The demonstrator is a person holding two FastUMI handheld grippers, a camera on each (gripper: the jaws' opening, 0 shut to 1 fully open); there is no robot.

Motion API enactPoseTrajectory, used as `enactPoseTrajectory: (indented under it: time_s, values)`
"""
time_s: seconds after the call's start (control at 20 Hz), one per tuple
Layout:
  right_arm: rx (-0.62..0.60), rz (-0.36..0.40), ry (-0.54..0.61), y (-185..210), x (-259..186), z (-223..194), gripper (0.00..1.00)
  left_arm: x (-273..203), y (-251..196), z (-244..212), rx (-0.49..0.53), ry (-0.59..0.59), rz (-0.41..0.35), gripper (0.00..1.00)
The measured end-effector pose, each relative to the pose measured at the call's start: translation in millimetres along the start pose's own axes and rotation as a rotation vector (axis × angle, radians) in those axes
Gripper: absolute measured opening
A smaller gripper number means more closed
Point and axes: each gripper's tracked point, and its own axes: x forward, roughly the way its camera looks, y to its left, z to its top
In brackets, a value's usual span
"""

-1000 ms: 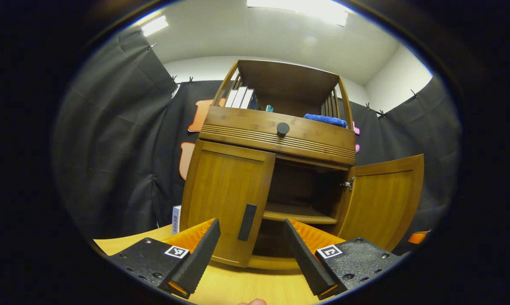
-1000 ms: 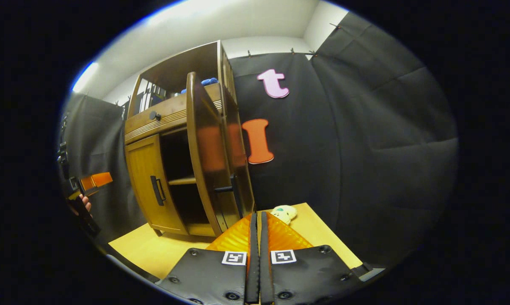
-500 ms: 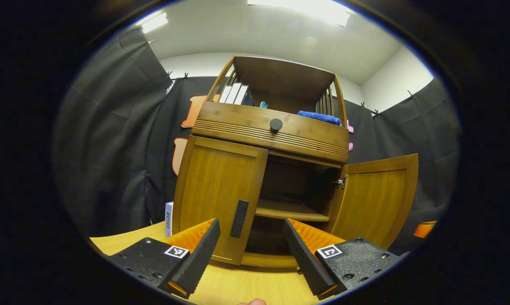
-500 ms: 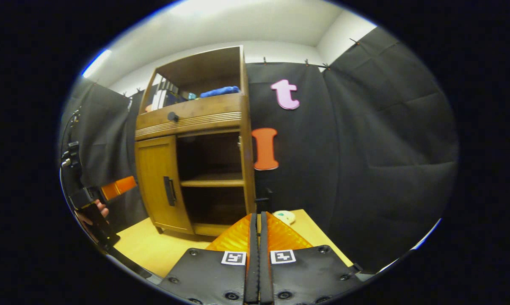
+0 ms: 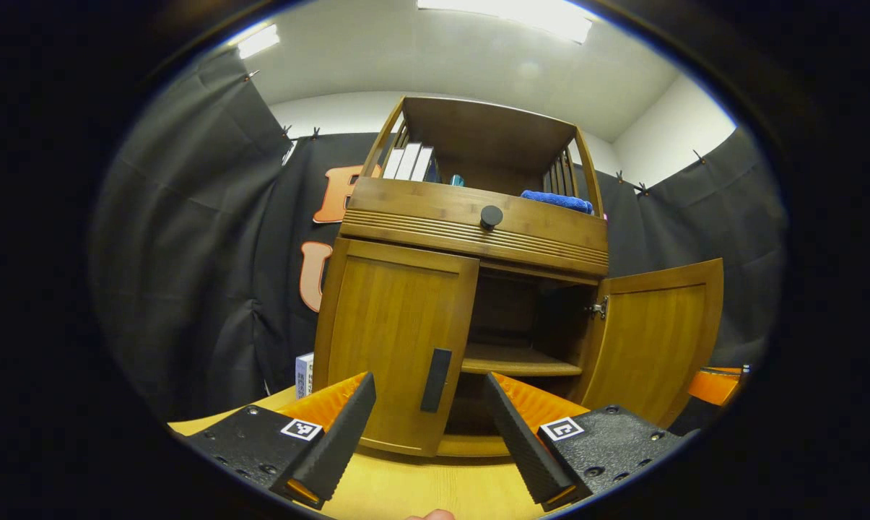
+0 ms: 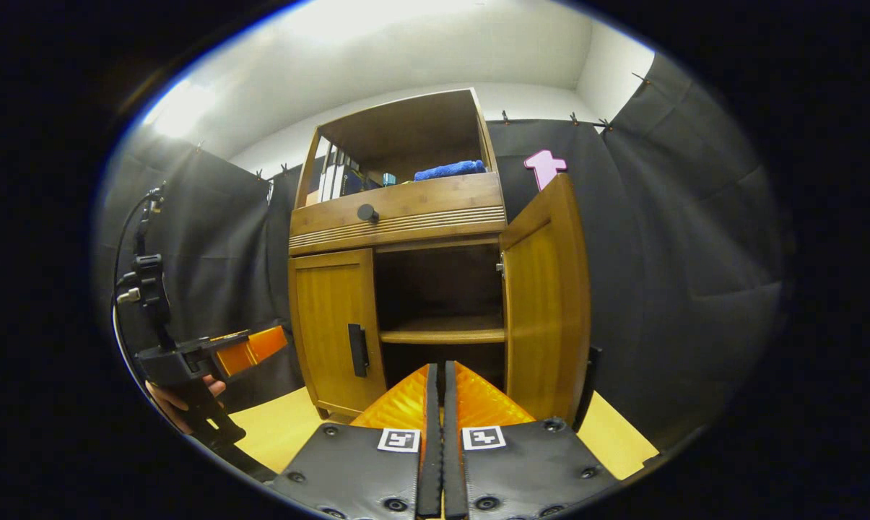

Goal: Open the right door of the double-door shoe cabinet with the right hand, and open the left door with the left hand.

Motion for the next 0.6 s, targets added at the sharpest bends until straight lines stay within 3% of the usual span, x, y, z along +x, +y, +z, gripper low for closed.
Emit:
enactPoseTrajectory:
  time_s: [0.05, 0.15, 0.5, 0.6]
  values:
    - [0.003, -0.010, 0.004, 6.3, 4.5, -1.9, 0.08, 6.0, 6.7, 2.9, 0.004, -0.003, -0.009, 0.95]
    - [0.010, -0.022, 0.014, 19.9, 10.4, -4.8, 0.11, 16.7, 16.7, 4.4, 0.005, 0.000, -0.029, 0.92]
    - [0.026, -0.102, 0.022, 24.7, 28.0, -11.8, 0.94, 46.4, 30.4, -11.4, -0.026, 0.030, -0.057, 0.92]
    - [0.067, -0.103, 0.023, 23.3, 28.0, -11.8, 0.99, 55.4, 27.7, -21.2, -0.037, 0.046, -0.063, 0.92]
